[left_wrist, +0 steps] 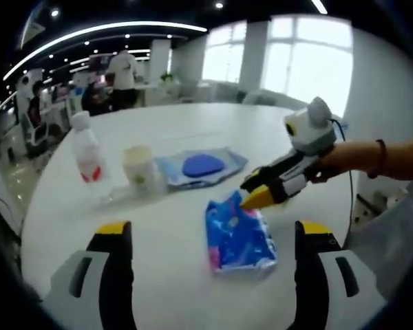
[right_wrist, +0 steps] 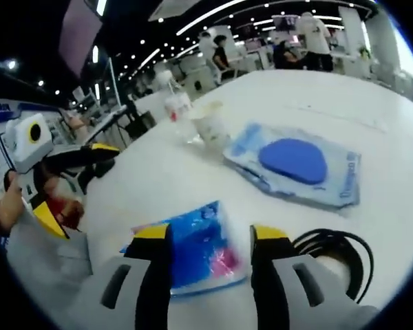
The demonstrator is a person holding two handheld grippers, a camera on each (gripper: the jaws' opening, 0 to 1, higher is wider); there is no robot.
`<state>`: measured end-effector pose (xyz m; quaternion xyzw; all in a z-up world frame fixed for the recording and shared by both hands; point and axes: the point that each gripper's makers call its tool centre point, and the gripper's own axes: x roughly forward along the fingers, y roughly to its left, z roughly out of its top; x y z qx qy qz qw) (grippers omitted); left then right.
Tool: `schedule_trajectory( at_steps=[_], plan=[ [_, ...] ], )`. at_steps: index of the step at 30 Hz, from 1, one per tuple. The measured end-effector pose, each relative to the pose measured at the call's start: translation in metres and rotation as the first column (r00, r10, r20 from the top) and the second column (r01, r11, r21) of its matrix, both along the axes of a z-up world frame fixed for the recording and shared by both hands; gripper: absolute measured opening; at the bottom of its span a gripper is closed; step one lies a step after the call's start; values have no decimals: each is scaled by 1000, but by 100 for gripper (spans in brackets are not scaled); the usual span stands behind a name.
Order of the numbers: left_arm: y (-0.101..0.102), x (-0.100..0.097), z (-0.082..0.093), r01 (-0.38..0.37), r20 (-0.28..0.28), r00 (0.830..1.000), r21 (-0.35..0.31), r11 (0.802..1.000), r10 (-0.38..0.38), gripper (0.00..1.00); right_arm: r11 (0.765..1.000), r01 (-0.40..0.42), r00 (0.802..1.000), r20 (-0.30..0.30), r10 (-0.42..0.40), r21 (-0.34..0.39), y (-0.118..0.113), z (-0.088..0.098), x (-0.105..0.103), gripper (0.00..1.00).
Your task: Arrange the tabletop items into an orderly group along one side of the table until the central work area is clear of visible clutter.
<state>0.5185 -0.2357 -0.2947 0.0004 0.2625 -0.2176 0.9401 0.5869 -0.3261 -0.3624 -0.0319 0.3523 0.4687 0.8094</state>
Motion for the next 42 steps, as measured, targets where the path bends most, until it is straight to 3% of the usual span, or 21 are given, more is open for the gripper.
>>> schedule_trajectory(
  at_steps=[8,19,30,42],
  plan=[
    [-1,0,-3,10,-8,1000,8,1000,-10,94,999,-40,999,-15,40,-36,3,-12,-3,24],
    [-6,-1,-6,31,-21,999,22,999,-30,92,984,-88,993,69,100,-156,0,-24,-5,10],
    [-7,-2,-5,34,-19,999,25,999,-33,92,979,-57,995,69,72,-194,-4,-25,-3,2],
    [-5,-2,-2,27,-12,1000,23,999,-26,92,980,-22,998,48,32,-198,-6,-24,-3,1]
  ],
)
